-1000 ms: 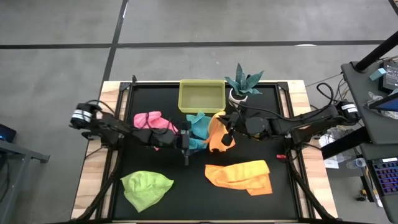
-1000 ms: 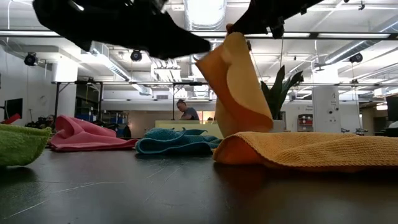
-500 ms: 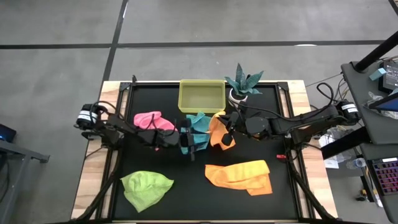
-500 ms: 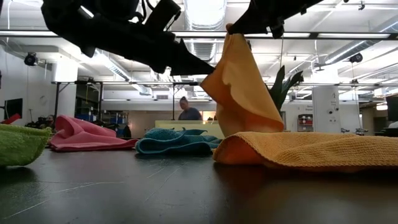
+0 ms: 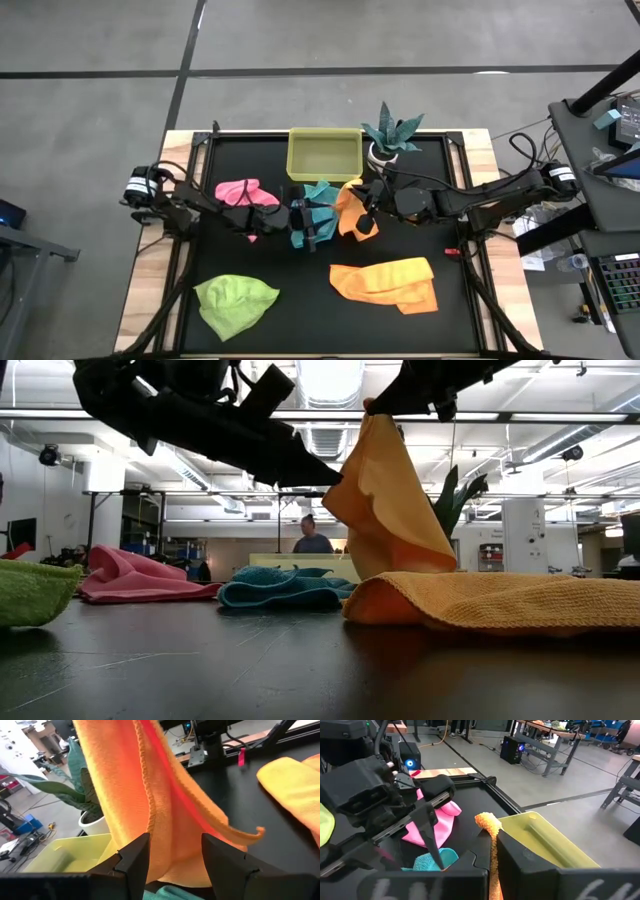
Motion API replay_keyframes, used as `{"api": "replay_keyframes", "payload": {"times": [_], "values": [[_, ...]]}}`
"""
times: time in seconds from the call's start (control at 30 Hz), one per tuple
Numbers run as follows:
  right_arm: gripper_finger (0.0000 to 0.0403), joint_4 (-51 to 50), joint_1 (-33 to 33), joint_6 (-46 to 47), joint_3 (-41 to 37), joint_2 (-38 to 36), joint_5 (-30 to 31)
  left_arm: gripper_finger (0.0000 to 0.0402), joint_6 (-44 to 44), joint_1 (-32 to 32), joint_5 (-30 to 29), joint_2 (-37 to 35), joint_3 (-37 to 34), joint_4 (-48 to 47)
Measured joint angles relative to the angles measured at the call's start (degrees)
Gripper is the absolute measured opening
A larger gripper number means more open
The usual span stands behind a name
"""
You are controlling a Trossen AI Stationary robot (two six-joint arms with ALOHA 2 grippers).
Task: Fold microfiber towels
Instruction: Fold the top orange microfiber cloth
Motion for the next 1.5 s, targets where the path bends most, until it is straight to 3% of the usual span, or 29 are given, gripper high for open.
{"api": "replay_keyframes", "payload": {"times": [0.63,0.73,0.87,1.07,1.23,1.5], "values": [[0.0009,0.02,0.0,0.93,-0.32,0.02,-0.02,0.0164,-0.08,0.84,0.64,0.99,-0.02,1.46],[0.0009,0.09,0.0,1.01,-0.34,0.02,-0.02,0.0161,0.01,0.84,3.13,2.15,0.09,1.49],[0.0009,0.07,0.0,1.14,-0.34,0.02,-0.02,0.0123,0.89,0.83,4.37,3.44,0.66,1.45],[0.0012,-0.57,0.0,1.97,-0.34,0.02,-0.16,0.0011,1.7,0.82,4.35,2.67,0.87,1.45],[0.0052,-3.45,-0.66,5.62,-0.34,0.02,-0.32,0.0001,1.47,0.46,4.38,1.02,1.11,1.27],[0.0161,-13.86,-4.22,11.61,0.0,-1.1,-0.33,0.0,-4.38,0.54,4.19,-0.77,1.99,1.45]]}}
